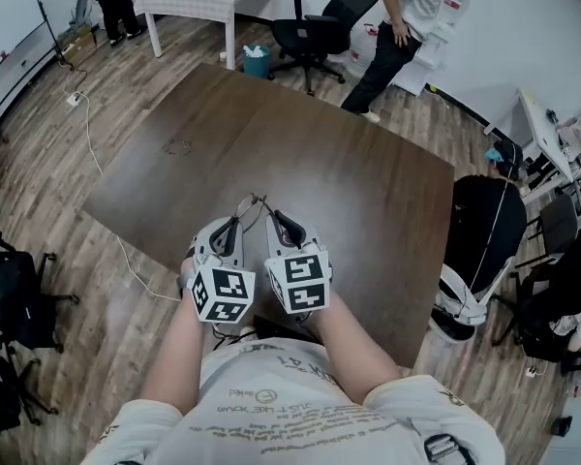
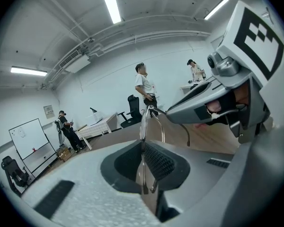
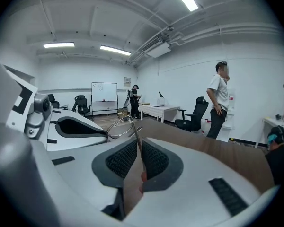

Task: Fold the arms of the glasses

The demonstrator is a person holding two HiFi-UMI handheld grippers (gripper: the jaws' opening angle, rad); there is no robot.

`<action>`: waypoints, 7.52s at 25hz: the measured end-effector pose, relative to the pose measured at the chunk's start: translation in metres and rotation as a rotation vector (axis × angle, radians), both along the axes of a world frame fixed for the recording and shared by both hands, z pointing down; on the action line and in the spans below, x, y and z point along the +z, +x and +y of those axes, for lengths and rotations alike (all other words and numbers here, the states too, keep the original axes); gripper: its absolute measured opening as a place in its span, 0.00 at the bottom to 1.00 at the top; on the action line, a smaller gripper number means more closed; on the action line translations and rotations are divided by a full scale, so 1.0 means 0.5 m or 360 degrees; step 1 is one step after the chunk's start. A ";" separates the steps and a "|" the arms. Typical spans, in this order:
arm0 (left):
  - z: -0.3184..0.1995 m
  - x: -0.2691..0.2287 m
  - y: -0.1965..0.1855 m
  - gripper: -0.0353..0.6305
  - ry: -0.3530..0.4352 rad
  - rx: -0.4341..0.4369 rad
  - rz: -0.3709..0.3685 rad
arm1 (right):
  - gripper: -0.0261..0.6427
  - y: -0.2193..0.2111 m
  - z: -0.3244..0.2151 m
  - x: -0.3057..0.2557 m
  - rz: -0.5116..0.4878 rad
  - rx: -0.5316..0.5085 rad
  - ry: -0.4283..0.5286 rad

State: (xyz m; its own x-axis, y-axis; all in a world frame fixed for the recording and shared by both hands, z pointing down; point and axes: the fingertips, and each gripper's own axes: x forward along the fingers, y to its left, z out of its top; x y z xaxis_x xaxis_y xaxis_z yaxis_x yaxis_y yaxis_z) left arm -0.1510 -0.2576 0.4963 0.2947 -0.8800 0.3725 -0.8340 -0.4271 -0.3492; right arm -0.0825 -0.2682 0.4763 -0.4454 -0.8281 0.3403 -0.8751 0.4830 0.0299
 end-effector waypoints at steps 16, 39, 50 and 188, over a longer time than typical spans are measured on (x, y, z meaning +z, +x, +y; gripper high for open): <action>-0.004 0.010 0.032 0.10 -0.0016 0.0068 -0.0072 | 0.15 0.053 -0.015 0.000 0.0040 0.0148 0.0041; -0.010 0.002 -0.011 0.10 0.0003 -0.0067 0.0036 | 0.15 -0.027 0.030 -0.023 -0.0511 -0.0157 -0.0145; 0.006 -0.017 0.006 0.10 0.0062 0.0015 0.0044 | 0.15 -0.044 0.017 -0.014 -0.0691 -0.0146 -0.0297; -0.234 0.378 -0.004 0.11 -0.0853 -0.0365 -0.0088 | 0.06 0.212 -0.004 0.135 -0.0435 0.0369 -0.0487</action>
